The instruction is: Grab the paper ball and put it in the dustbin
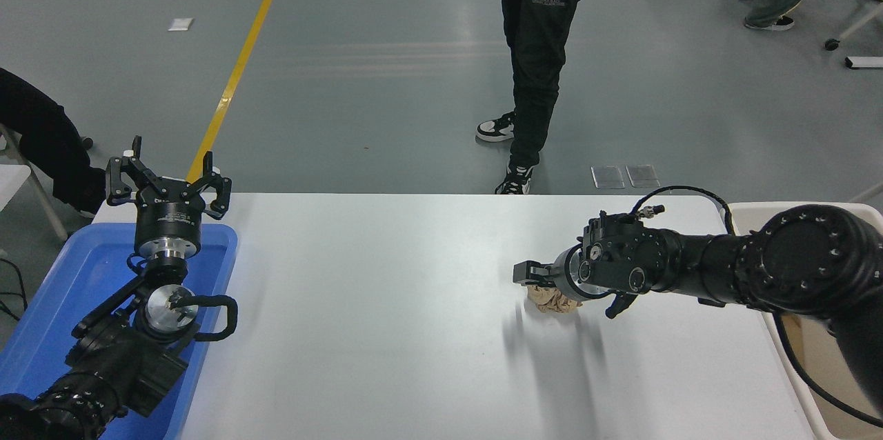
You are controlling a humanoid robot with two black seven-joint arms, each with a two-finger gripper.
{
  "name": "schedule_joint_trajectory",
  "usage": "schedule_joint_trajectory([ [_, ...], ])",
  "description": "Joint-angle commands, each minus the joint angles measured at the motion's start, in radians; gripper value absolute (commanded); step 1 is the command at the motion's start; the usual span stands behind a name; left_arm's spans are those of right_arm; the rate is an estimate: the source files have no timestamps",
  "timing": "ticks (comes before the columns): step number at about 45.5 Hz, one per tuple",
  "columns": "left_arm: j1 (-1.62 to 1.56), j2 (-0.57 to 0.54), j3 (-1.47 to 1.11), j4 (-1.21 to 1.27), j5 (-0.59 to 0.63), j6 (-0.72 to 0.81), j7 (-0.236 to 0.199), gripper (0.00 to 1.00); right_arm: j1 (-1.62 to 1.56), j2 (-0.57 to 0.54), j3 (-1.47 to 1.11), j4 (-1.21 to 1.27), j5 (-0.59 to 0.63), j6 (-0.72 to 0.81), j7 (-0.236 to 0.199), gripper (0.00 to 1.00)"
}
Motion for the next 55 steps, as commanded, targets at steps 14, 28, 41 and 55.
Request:
schedule_joint_trajectory([
  [14,0.000,0.000,0.000,0.000,0.000,0.000,0.000,0.99,-0.049,0.000,0.010,-0.035,-0.014,-0.041,-0.001,0.97],
  [28,0.000,0.000,0.000,0.000,0.000,0.000,0.000,0.99,-0.051,0.000,0.010,-0.035,-0.015,-0.042,-0.002,0.50],
  [41,0.000,0.000,0.000,0.000,0.000,-0.001,0.002,0.99,0.084,0.000,-0.039,0.060,-0.006,-0.020,-0.003,0.00],
  [55,0.000,0.000,0.000,0.000,0.000,0.000,0.002,0.99,0.541,-0.190,-0.206,0.463,0.069,0.057,-0.003,0.00],
])
